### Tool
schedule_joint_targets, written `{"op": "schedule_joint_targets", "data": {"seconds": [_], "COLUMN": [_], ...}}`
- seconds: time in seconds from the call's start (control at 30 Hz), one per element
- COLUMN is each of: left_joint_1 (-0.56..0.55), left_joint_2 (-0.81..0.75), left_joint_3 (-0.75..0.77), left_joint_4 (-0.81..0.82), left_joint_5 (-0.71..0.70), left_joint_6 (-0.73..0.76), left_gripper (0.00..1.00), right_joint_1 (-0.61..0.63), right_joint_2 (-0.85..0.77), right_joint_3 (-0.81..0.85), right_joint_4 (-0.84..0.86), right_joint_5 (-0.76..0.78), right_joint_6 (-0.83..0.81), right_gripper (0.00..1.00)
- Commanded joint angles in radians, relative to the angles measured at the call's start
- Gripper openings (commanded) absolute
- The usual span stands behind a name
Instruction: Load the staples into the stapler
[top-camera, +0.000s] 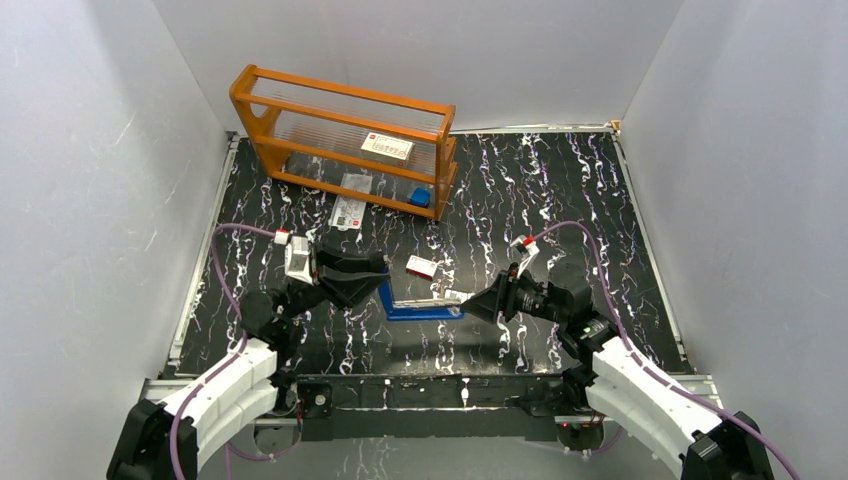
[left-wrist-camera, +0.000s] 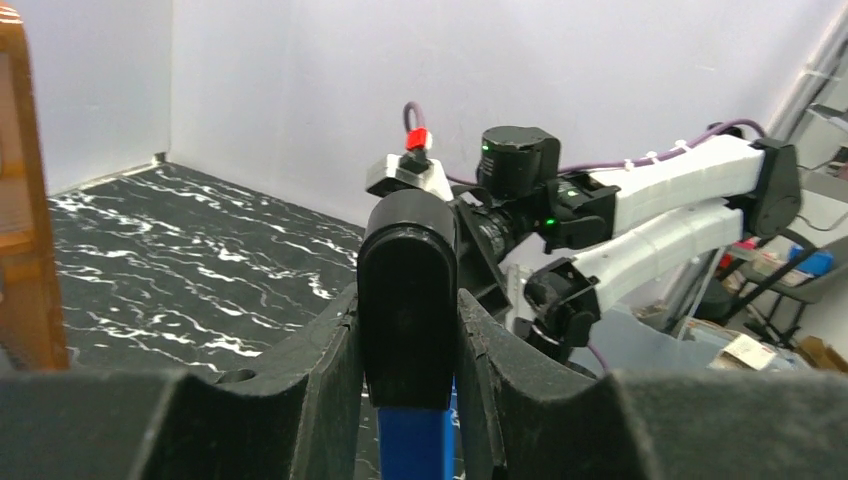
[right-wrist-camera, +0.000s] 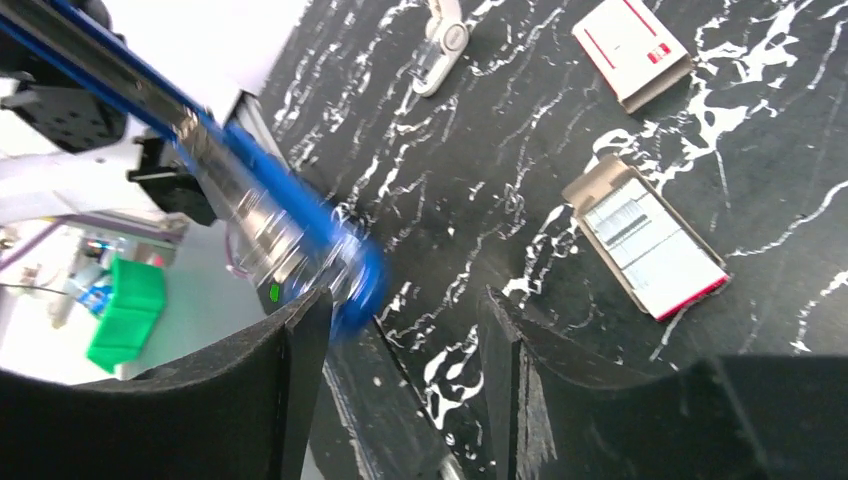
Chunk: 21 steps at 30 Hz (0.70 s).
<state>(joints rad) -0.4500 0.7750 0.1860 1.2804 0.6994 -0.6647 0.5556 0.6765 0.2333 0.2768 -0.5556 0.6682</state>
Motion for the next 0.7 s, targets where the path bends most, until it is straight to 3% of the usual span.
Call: {"op": "schedule_joint_targets", "data": {"seconds": [0.0,0.17,0.27,0.47,0.67], "left_joint_1": [0.027,0.028,0.028,0.028,0.028], "left_joint_2": [0.003,-0.007,0.005,0.035,0.065], "left_joint_3": [0.064,0.091,0.075,0.077,0.112], "left_joint_4": [0.071,0.025,0.022,0.022,0.03], "left_joint_5": [-0.065,-0.024,0.001,0.043,0.134], "left_joint_6": [0.093,0.108,0.116,0.115,0.057], "left_gripper": [0.0,0.0,0.0,0.0,0.0], "right_joint_1": [0.003,0.002,0.003,0.005,0.073], "right_joint_2": [-0.011,-0.017,-0.007,0.038,0.164], "right_joint_3": [0.081,0.109,0.122,0.142,0.149], "right_joint_4": [-0.21,-0.325,-0.291,-0.082,0.272], "right_joint_5": [0.087,0.21,0.169,0.02,-0.125], "right_joint_6": [-0.172,-0.241,-0.283,-0.392,-0.498], "right_gripper": [0.67,0.68,0.68,0.76,0.8]}}
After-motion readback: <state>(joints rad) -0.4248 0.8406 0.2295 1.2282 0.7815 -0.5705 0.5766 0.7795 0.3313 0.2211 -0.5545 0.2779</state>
